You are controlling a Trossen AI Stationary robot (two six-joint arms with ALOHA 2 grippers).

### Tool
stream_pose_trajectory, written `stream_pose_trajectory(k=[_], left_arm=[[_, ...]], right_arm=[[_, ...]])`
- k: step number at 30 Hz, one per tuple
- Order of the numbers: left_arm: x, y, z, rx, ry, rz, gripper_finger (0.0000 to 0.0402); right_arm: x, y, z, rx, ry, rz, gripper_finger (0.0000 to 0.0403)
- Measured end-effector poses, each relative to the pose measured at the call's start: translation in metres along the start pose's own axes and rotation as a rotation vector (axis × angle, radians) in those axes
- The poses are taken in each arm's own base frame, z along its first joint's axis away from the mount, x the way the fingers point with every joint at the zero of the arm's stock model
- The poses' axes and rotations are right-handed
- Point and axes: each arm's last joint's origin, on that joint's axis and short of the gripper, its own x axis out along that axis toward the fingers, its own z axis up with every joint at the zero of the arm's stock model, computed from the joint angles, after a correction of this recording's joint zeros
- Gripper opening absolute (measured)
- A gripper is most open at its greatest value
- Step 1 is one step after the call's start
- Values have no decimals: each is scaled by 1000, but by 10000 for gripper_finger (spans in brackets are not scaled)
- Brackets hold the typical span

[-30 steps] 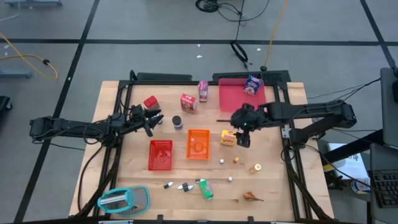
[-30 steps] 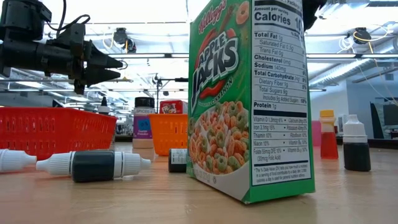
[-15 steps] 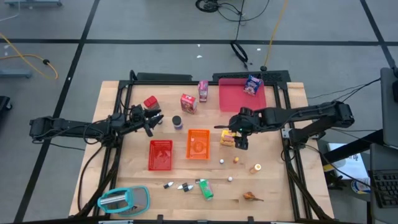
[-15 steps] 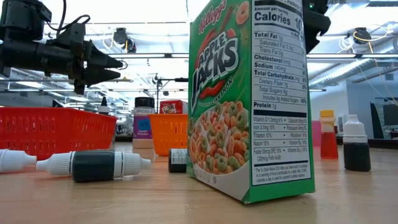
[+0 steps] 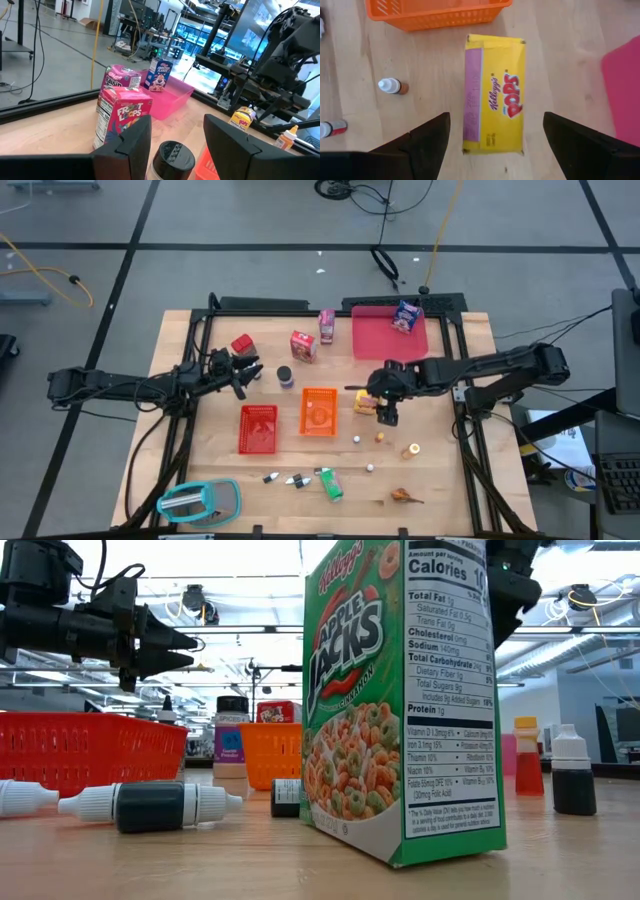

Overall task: Pick & Place Kitchen Items
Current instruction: Put the yellow cereal box into the light red bin

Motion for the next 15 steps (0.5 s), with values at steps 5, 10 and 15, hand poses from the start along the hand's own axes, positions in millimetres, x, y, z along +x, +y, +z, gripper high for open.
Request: stream_pose_trajectory(k=[5,10,15], left_arm=[[0,0,0,0,0,0,184],[0,0,0,1,1,-1,184],[0,0,0,1,0,0,184]], right_arm=[[9,0,-3,-3,-35,8,310],[11,0,-5,-5,-35,9,272],[11,0,-5,-5,-31,8,208]])
